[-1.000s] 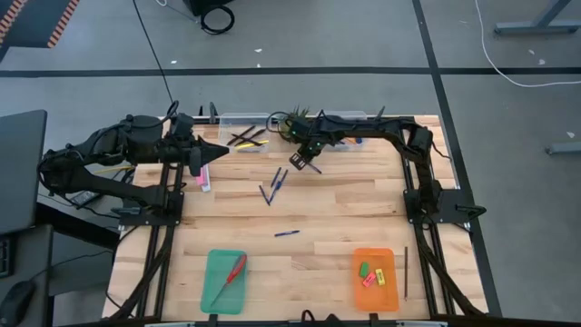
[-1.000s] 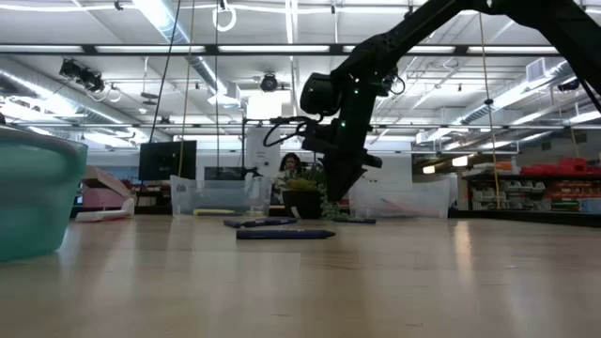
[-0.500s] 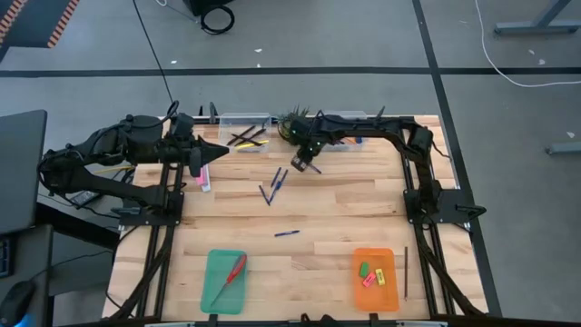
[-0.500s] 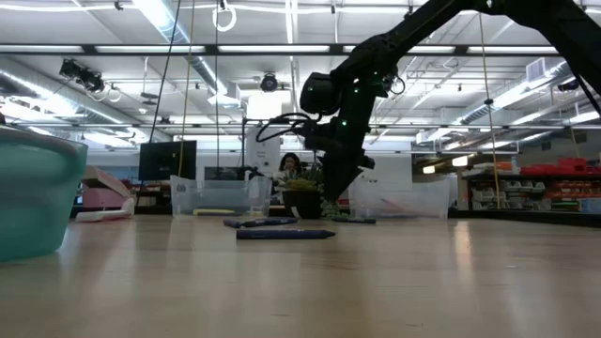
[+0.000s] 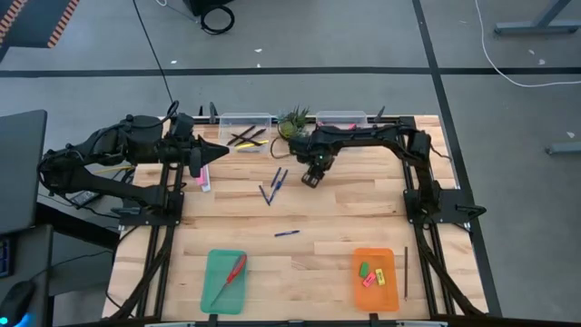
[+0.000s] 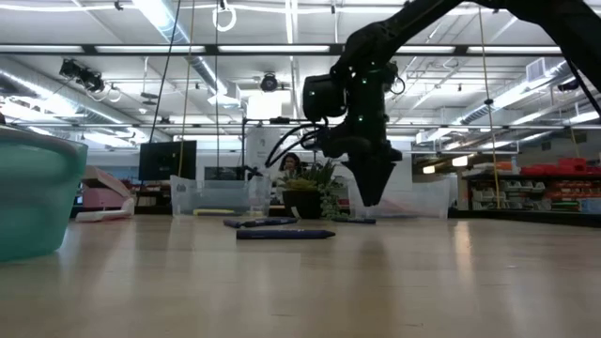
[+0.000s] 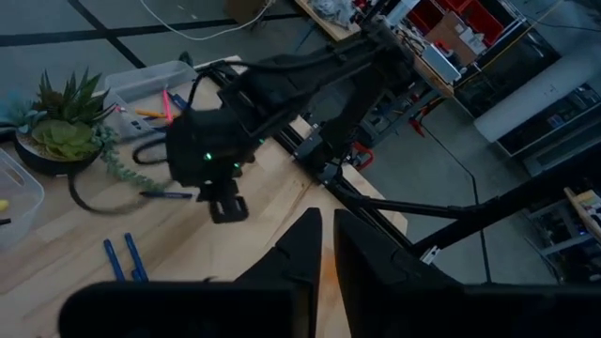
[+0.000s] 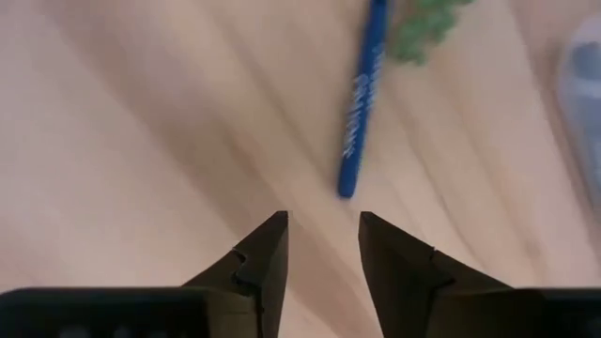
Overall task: Sort crayons/erasers/pens/pencils in bins
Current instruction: Put the blue crayon into the right transparent bin
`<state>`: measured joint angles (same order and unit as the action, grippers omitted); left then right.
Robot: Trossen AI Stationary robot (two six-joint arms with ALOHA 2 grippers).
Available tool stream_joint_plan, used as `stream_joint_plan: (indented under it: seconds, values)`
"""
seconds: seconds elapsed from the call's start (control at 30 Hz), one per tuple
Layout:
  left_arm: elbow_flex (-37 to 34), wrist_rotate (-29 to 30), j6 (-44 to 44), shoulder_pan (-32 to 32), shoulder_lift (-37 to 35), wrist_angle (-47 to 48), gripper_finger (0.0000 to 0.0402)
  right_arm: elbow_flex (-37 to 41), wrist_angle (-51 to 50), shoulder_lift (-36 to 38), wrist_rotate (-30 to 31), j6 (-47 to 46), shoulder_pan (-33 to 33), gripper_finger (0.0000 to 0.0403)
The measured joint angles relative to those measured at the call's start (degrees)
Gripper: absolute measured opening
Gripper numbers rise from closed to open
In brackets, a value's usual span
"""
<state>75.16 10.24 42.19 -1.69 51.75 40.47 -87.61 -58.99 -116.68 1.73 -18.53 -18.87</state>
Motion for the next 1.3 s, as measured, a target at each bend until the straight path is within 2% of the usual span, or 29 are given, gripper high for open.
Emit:
stream_joint_plan:
  seconds: [0.23, 0.77, 0.93, 1.3]
  values:
    - [0.0, 0.01, 0.02, 0.0, 0.0, 0.0, 0.0045, 0.0, 3.04, 0.0, -1.8, -4.84, -2.88, 0.014]
    - [0.0, 0.0, 2.31, 0.0, 0.0, -0.55, 0.0046, 0.07, 7.04, -4.11, 0.29, -4.66, -2.62, 0.0133]
    - [0.0, 0.01, 2.4, 0.0, 0.0, -1.07, 0.0047, -0.11, 6.04, -4.82, 0.52, -2.56, -1.75, 0.0113]
    - [0.0, 0.0, 2.6, 0.0, -0.01, -1.11, 0.0048, 0.39, 2.57, -5.25, 1.21, 2.44, -0.09, 0.0042]
